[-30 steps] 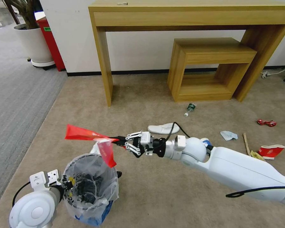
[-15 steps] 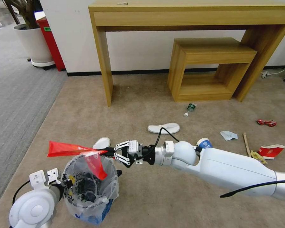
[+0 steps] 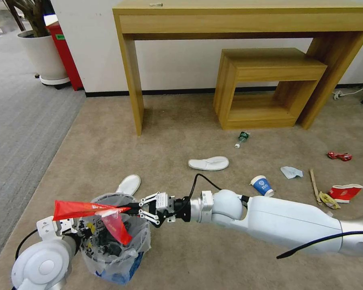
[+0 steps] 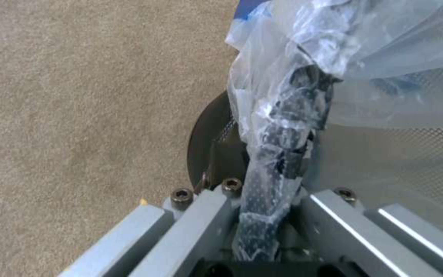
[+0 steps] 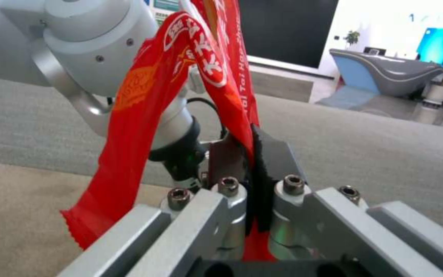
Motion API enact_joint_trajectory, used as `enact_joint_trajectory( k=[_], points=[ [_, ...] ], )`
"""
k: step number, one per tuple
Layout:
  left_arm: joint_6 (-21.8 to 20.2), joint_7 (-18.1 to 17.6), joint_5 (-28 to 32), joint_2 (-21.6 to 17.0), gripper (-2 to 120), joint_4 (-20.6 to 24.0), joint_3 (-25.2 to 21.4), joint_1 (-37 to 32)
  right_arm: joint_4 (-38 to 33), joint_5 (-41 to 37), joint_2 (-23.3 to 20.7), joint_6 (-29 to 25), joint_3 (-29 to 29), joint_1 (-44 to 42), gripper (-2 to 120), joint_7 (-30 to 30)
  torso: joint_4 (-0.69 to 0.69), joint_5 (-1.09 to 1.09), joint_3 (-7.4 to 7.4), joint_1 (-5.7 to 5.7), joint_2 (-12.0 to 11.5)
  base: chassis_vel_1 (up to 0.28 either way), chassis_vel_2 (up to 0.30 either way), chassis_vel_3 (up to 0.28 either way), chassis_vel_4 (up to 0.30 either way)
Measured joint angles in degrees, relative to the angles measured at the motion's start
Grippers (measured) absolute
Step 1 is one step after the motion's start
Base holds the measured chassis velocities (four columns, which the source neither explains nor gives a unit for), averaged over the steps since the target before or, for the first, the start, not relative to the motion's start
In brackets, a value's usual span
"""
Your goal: Pick up the trash bin and place the garbage on the floor into it.
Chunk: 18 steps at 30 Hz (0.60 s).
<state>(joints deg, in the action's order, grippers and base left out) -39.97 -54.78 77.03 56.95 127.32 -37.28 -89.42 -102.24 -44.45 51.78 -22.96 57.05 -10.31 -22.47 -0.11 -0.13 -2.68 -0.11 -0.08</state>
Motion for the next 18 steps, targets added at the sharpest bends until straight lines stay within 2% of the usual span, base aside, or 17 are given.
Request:
enact_joint_trajectory(
  k=[18],
  points=[
    [0.07, -0.15, -0.08, 0.57, 0, 0.13, -0.05, -0.22, 0.79, 1.24, 1.34, 0.06, 1.0, -0.85, 1, 1.45, 0.0, 0.0, 0.0, 0.0, 0.0, 0.0, 0.0, 0.0, 0.0]
  ],
)
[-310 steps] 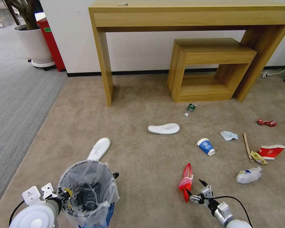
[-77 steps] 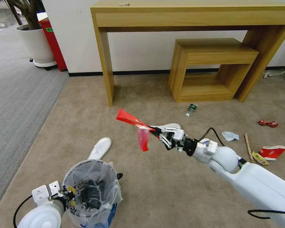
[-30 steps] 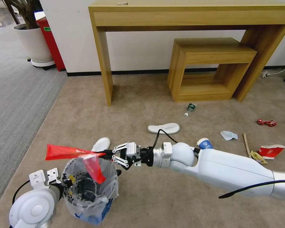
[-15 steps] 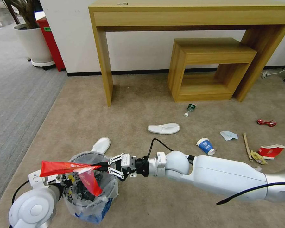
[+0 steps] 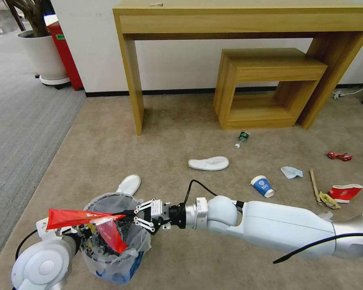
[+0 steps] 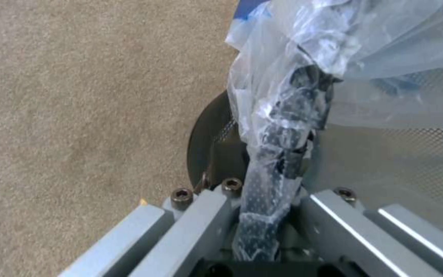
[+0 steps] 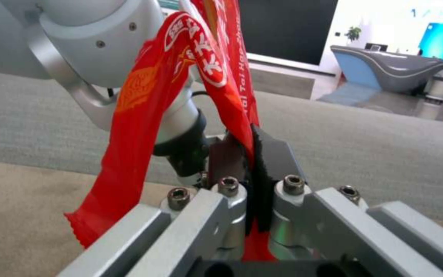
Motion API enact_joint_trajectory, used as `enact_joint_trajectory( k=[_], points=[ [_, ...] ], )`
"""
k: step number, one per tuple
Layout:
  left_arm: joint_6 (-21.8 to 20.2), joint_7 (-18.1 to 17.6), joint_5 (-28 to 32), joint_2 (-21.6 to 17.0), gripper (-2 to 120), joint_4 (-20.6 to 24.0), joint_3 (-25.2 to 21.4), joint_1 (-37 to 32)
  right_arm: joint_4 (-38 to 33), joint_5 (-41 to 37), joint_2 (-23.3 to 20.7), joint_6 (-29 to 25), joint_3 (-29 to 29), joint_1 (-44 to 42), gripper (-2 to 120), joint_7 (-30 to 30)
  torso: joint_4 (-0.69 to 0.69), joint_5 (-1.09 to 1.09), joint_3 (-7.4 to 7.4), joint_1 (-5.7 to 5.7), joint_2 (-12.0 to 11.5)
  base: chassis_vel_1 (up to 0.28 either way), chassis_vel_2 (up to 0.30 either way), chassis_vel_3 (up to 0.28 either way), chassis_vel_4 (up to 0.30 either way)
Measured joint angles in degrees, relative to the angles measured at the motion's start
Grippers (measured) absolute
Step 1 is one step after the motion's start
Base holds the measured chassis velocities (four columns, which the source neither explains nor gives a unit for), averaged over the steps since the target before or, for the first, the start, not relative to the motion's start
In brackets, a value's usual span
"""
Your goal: Pick up the trash bin and place the garbage on the floor into it.
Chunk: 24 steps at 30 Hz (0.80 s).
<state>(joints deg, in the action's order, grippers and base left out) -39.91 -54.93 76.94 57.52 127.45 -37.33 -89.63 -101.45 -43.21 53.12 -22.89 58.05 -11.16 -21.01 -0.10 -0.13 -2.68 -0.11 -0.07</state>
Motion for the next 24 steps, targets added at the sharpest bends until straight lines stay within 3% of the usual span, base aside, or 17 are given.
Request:
enact_joint_trajectory(
  k=[6, 8, 15, 17, 24],
  points=[
    [0.0, -0.01, -0.06, 0.18, 0, 0.17, 0.07, -0.11, 0.59, 0.68, 0.32, -0.02, 0.07, -0.02, 8, 0.42, 0.0, 0.0, 0.0, 0.0, 0.0, 0.0, 0.0, 0.0, 0.0],
    [0.0, -0.01, -0.08, 0.21, 0, 0.38, 0.07, -0.26, 0.97, 1.25, 0.36, -0.02, 0.14, -0.12, 19, 0.48, 0.0, 0.0, 0.0, 0.0, 0.0, 0.0, 0.0, 0.0, 0.0],
    [-0.03, 0.0, -0.18, 0.39, 0, 0.5, 0.05, -0.43, 1.3, 2.22, 0.3, -0.11, 0.2, -1.21, 39, 0.87, 0.0, 0.0, 0.0, 0.0, 0.0, 0.0, 0.0, 0.0, 0.0],
    [-0.03, -0.01, -0.25, 0.58, 0, 0.5, 0.12, -0.47, 1.51, 2.52, 0.31, -0.29, 0.14, -1.62, 54, 0.88, 0.0, 0.0, 0.0, 0.0, 0.0, 0.0, 0.0, 0.0, 0.0],
    [-0.06, -0.01, -0.29, 0.78, 0, 0.62, 0.2, -0.56, 1.55, 2.54, 0.49, -0.37, 0.03, -1.8, 74, 0.86, 0.0, 0.0, 0.0, 0.0, 0.0, 0.0, 0.0, 0.0, 0.0]
  ],
)
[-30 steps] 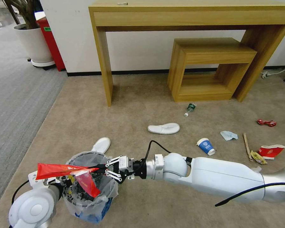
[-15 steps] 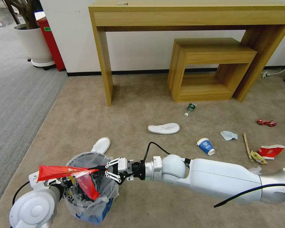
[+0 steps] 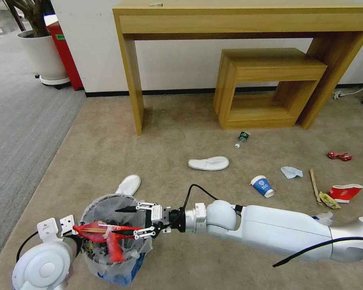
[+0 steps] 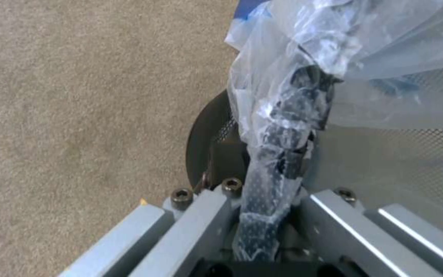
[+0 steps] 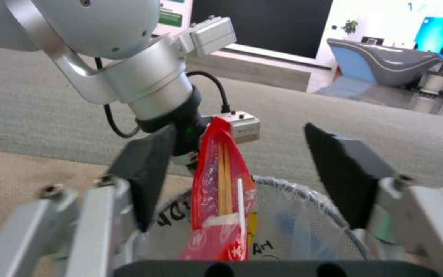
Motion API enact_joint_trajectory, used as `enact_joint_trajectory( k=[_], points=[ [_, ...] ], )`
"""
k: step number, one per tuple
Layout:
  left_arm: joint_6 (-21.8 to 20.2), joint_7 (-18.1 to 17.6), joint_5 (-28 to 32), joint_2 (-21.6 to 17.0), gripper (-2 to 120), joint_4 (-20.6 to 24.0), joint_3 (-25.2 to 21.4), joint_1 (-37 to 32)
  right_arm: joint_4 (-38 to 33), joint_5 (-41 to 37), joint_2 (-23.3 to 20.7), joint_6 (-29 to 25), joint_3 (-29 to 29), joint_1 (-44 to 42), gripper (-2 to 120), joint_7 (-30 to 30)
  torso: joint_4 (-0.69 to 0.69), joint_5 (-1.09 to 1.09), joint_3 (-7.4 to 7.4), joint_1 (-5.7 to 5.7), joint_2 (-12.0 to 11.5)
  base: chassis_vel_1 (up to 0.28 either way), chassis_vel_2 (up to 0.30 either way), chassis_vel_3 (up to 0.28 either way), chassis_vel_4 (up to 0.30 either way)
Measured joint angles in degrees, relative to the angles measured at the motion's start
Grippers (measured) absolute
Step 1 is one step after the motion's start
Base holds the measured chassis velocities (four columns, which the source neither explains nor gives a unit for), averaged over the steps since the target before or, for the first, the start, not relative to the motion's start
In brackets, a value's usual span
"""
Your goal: Pick up the trash bin and place the garbage on the floor into it.
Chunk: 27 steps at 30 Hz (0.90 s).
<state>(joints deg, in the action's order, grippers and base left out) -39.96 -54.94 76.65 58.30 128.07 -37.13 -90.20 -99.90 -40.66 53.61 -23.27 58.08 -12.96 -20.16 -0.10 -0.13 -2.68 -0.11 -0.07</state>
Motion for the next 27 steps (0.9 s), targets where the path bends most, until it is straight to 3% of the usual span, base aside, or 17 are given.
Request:
enact_joint_trajectory(
  k=[7, 12, 18, 27],
  points=[
    [0.0, 0.03, -0.35, 0.24, 0, 0.05, -0.06, -0.38, 0.21, 0.17, 0.07, -0.51, -0.3, -0.41, 99, -0.02, 0.0, 0.0, 0.0, 0.0, 0.0, 0.0, 0.0, 0.0, 0.0],
    [-0.01, 0.22, -0.7, 0.67, 0, -0.29, -0.01, -0.59, 0.12, 0.11, -0.11, -0.64, -2.95, -1.51, 100, 0.65, 0.0, 0.0, 0.0, 0.0, 0.0, 0.0, 0.0, 0.0, 0.0],
    [0.2, 0.38, -0.21, 1.22, 0, -0.61, -0.09, -0.7, -1.02, -0.56, -1.72, 0.36, -11.15, -5.36, 100, 4.53, -0.01, 0.0, 0.0, 0.0, 0.0, 0.0, 0.0, 0.0, 0.0],
    [0.25, 0.45, -0.13, 1.47, 0, -0.27, 0.14, -0.67, -1.74, -0.59, -3.65, 0.52, -14.07, -7.14, 100, 5.18, 0.0, 0.0, 0.0, 0.0, 0.0, 0.0, 0.0, 0.0, 0.0]
  ],
)
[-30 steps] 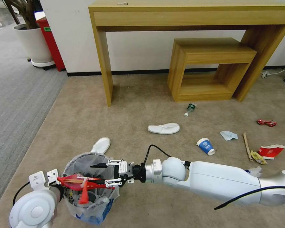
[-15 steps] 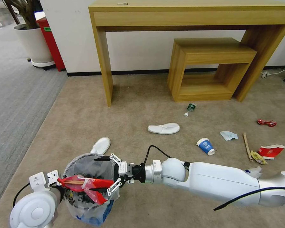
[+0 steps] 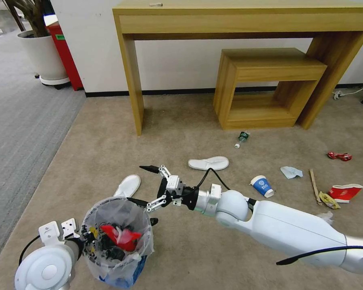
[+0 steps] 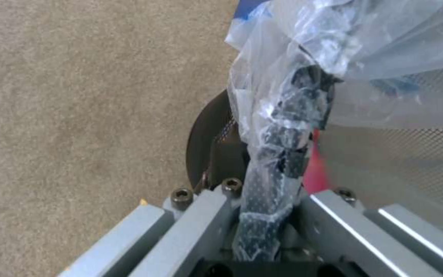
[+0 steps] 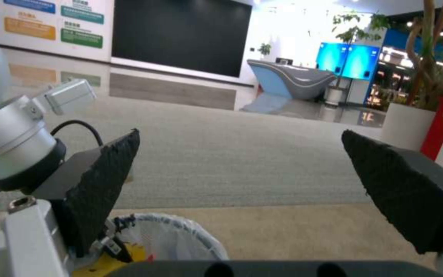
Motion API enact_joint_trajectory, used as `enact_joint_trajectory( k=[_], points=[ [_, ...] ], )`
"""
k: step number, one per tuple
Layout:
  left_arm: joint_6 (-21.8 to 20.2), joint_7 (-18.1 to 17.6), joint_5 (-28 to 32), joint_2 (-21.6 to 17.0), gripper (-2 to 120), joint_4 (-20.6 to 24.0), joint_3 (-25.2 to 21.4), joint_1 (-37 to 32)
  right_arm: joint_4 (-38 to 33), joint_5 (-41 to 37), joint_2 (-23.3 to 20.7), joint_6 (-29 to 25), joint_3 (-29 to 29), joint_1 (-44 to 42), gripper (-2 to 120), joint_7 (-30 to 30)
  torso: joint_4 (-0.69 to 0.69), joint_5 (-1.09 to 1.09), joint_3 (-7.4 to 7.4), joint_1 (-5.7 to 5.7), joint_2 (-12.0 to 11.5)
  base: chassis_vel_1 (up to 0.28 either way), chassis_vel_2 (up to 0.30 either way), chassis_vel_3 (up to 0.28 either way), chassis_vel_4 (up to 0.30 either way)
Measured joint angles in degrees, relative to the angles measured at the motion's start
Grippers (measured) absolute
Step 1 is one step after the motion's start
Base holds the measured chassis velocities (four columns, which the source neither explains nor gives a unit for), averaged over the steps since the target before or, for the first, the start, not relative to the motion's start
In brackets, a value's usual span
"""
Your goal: Pick up the trash bin and place the garbage on the floor into it.
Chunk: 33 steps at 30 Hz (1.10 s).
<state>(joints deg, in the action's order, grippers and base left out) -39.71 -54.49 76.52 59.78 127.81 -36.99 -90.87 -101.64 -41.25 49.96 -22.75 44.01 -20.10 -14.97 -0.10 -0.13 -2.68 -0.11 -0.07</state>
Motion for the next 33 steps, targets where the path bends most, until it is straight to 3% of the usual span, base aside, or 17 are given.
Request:
enact_joint_trajectory(
  k=[10, 19, 25, 32, 33],
  points=[
    [0.03, -0.2, 0.57, 0.58, 0, 0.29, -0.02, -0.61, -0.3, 0.28, 0.13, 0.12, -0.48, -0.41, 100, 0.48, 0.0, 0.0, 0.0, 0.0, 0.0, 0.0, 0.0, 0.0, 0.0],
    [0.11, -0.25, 0.59, 1.02, 0, -0.29, 0.25, -0.41, -0.54, -0.13, -0.62, 0.19, -4.92, -2.5, 100, 0.96, 0.01, 0.0, 0.0, 0.0, 0.0, 0.0, 0.0, 0.0, 0.0],
    [0.17, -0.07, 0.47, 1.22, 0, -0.48, -0.7, -0.68, -0.65, -0.55, -3.83, 0.7, -11.4, -6.55, 100, 3.5, 0.0, 0.0, 0.0, 0.0, 0.0, 0.0, 0.0, 0.0, 0.0],
    [0.19, -0.13, 0.8, 1.06, 0, 0.11, -1.79, -0.24, -0.89, 0.12, -7.13, 2.84, -20.08, -12.42, 100, 10.08, 0.0, -0.01, 0.0, 0.0, 0.0, 0.0, 0.0, 0.0, 0.0],
    [0.19, -0.15, 0.77, 1.0, 0, 0.39, -1.98, -0.34, -1.29, 0.37, -8.08, 4.33, -23.38, -14.82, 100, 12.32, 0.0, 0.0, 0.0, 0.0, 0.0, 0.0, 0.0, 0.0, 0.0]
  ],
)
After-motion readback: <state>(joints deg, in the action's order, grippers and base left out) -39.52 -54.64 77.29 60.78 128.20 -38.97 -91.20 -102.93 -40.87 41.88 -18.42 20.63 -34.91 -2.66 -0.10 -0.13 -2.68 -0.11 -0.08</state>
